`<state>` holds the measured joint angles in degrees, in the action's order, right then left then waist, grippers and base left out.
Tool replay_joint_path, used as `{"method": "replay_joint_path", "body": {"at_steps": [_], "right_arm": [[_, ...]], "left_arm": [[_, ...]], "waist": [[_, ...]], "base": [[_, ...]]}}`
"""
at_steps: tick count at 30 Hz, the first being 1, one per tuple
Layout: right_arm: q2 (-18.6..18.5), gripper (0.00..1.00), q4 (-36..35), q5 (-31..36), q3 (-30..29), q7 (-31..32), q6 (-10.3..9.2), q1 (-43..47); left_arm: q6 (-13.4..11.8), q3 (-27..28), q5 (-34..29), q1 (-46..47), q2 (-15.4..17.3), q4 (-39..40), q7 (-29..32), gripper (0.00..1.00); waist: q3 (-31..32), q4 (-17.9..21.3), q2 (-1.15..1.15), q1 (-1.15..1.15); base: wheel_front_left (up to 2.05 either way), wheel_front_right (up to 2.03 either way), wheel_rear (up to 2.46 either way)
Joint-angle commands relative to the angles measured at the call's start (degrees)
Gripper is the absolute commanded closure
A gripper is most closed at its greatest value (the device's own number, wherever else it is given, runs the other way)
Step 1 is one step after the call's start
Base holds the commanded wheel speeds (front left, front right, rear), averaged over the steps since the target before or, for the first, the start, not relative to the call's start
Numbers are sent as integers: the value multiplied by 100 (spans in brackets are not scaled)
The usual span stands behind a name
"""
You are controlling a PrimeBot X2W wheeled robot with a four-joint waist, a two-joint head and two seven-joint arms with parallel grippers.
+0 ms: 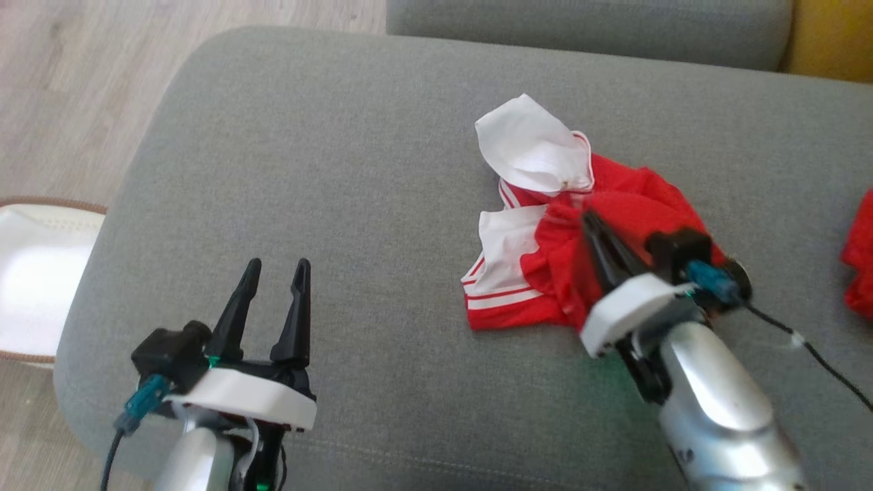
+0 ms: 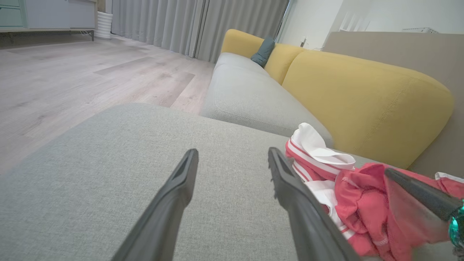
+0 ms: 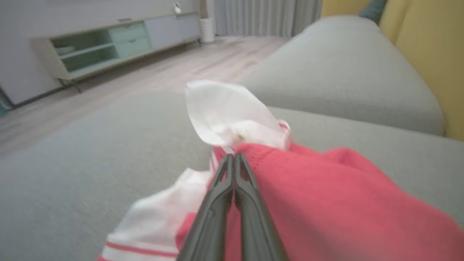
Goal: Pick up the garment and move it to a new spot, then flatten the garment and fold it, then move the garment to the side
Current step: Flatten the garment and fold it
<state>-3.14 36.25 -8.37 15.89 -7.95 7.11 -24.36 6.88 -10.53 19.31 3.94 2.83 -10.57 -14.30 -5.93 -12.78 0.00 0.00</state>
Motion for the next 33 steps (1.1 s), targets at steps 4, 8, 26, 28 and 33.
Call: {"method": "replay_joint_path", "body": {"at_steps": [4,8,26,28,33], "right_arm": [[26,100,-474,-455,549,-179,37,-734],[26,100,-632,-763,655,-122,37,-1286],[-240,100,-1453,441,-2276,1182,37,-61],[-258,100,-1453,531,-2436,1320,37,88],[-165,0,-1544,1077,-3045,1654,37,484]], "left_arm": [[-4,142,43,153,6,129,-70,0],[-54,156,108,21,5,148,-70,0],[-115,319,193,-79,5,314,-70,0],[-111,308,193,-64,5,303,-70,0],[-94,340,168,-8,5,266,-70,0]], "waist": [[236,27,0,0],[396,52,0,0],[296,896,0,0],[282,928,0,0],[238,1037,0,0]], "base": [[0,0,0],[0,0,0],[0,0,0],[0,0,0],[0,0,0]]}}
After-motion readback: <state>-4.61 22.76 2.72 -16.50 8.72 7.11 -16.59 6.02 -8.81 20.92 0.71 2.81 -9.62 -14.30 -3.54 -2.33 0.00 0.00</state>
